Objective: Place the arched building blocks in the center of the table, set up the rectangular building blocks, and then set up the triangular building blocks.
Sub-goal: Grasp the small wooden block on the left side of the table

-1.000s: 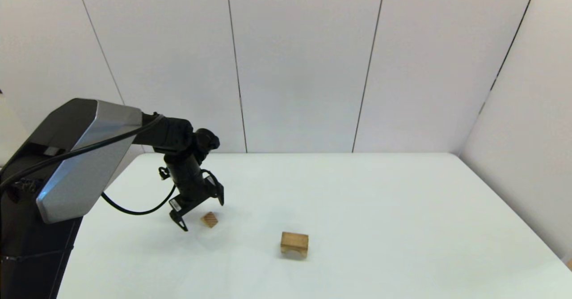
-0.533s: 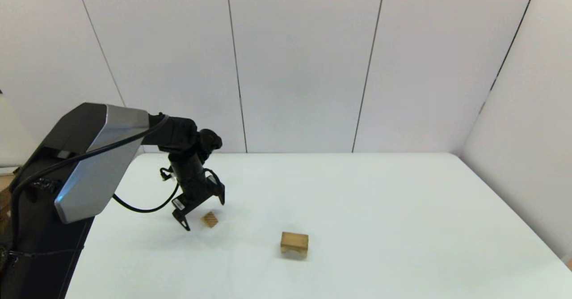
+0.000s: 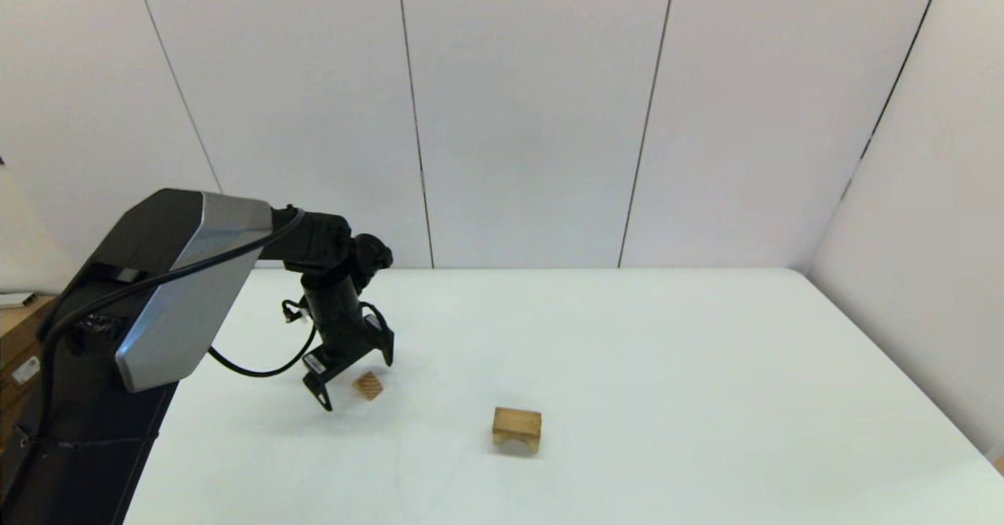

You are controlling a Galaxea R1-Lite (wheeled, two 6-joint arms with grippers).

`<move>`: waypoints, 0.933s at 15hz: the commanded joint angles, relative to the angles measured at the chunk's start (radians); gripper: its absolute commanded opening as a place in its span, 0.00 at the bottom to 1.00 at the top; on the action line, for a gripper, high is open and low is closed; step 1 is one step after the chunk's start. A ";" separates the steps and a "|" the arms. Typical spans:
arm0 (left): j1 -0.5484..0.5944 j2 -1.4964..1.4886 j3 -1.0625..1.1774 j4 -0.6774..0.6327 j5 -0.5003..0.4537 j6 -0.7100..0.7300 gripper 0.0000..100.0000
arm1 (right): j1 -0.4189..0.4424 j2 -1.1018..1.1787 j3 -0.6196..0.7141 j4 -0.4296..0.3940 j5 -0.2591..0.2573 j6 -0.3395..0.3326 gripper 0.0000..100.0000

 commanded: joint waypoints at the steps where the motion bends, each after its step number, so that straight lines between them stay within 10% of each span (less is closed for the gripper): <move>1: 0.000 0.007 -0.017 0.027 0.000 -0.007 1.00 | 0.000 -0.002 0.000 0.000 0.001 -0.002 1.00; 2: 0.000 0.010 -0.021 0.037 0.000 -0.005 1.00 | 0.001 -0.002 0.000 0.000 0.001 0.000 1.00; 3: 0.000 0.010 -0.021 0.038 0.000 -0.005 0.00 | 0.001 -0.002 0.000 0.000 0.001 -0.002 1.00; 14: 0.000 0.015 -0.031 0.038 -0.002 -0.010 0.00 | 0.001 -0.002 0.000 0.000 0.001 -0.002 1.00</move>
